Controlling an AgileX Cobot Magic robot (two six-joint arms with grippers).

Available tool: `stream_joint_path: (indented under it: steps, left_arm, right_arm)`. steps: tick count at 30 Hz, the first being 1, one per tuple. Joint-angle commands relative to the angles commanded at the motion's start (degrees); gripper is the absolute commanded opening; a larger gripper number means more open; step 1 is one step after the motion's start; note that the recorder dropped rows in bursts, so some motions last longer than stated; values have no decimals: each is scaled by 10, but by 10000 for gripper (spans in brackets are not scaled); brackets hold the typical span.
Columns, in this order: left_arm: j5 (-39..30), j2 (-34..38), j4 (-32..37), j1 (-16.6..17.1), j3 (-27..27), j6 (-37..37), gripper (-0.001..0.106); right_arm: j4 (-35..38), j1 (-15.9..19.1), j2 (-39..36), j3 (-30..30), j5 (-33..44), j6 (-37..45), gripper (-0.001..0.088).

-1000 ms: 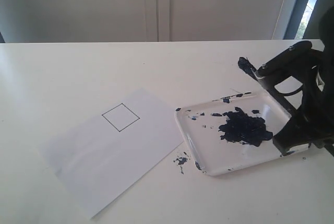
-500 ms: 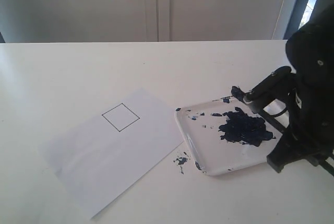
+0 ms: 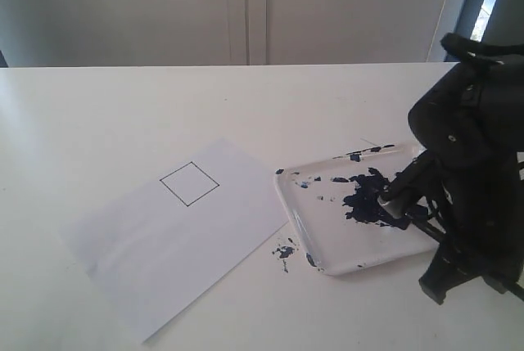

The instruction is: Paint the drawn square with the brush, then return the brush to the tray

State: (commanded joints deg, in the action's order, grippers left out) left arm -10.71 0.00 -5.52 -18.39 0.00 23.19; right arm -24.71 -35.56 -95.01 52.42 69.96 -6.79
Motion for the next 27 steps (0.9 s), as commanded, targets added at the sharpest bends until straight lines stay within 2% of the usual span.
stream_joint_path:
  steps: [11,22,27]
  left_arm:
    - [0,0,0,0,0,0,479]
    - [2,0,0,0,0,0,479]
    - [27,0,0,0,0,6,479]
  right_arm:
    - [-74,2,-32,0,0,-39,0]
    - [-47,2,-45,1,0,-39,0]
    - [-27,2,-45,1,0,-33,0]
